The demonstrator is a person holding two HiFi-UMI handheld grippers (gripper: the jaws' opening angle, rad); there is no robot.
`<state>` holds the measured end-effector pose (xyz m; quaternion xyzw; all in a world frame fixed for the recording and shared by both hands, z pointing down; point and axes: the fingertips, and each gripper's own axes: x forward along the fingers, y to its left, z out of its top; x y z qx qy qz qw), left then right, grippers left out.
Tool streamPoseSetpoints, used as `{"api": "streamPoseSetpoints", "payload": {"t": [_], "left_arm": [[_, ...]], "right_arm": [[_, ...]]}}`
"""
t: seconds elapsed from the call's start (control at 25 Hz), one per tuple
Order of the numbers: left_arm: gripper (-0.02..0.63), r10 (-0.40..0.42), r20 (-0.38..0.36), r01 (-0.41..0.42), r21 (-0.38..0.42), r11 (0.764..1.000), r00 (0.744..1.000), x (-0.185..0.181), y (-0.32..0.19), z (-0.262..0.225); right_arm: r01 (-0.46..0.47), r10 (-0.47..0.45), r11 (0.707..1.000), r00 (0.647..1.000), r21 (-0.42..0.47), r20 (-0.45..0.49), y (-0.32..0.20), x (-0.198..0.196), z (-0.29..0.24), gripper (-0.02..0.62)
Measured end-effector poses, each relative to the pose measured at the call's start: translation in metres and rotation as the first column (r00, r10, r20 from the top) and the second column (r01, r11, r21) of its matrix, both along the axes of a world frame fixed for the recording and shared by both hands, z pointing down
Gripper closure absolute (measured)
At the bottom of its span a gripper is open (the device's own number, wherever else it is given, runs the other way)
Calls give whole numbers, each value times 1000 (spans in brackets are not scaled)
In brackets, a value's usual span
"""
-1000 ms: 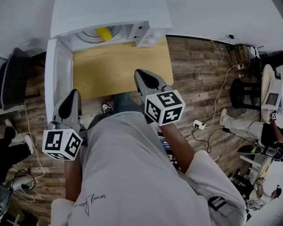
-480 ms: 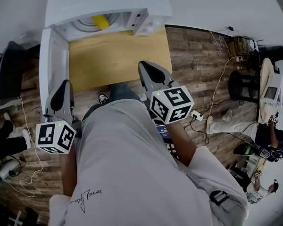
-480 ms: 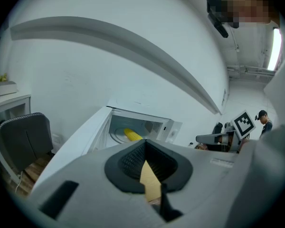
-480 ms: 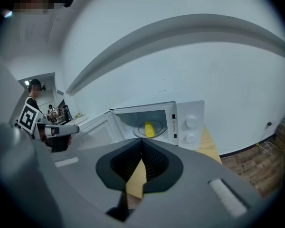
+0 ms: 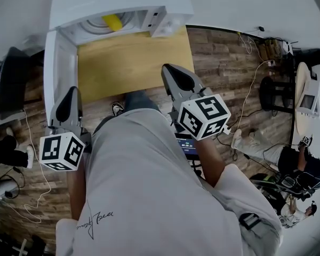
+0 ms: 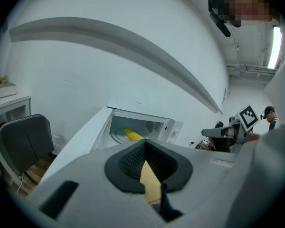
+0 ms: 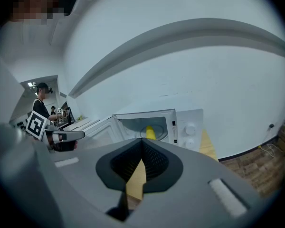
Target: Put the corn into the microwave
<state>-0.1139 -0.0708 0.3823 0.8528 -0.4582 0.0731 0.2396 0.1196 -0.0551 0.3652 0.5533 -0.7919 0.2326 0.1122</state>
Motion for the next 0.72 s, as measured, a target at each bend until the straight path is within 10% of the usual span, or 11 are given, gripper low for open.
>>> {"api": "streamPoseSetpoints", "payload": {"t": [0.72], "left_arm": [[620, 12, 29, -11, -9, 1000, 1000, 6, 6, 2]], "right_arm": [[22, -27, 998, 995, -61, -93, 11, -6, 12, 584]]}}
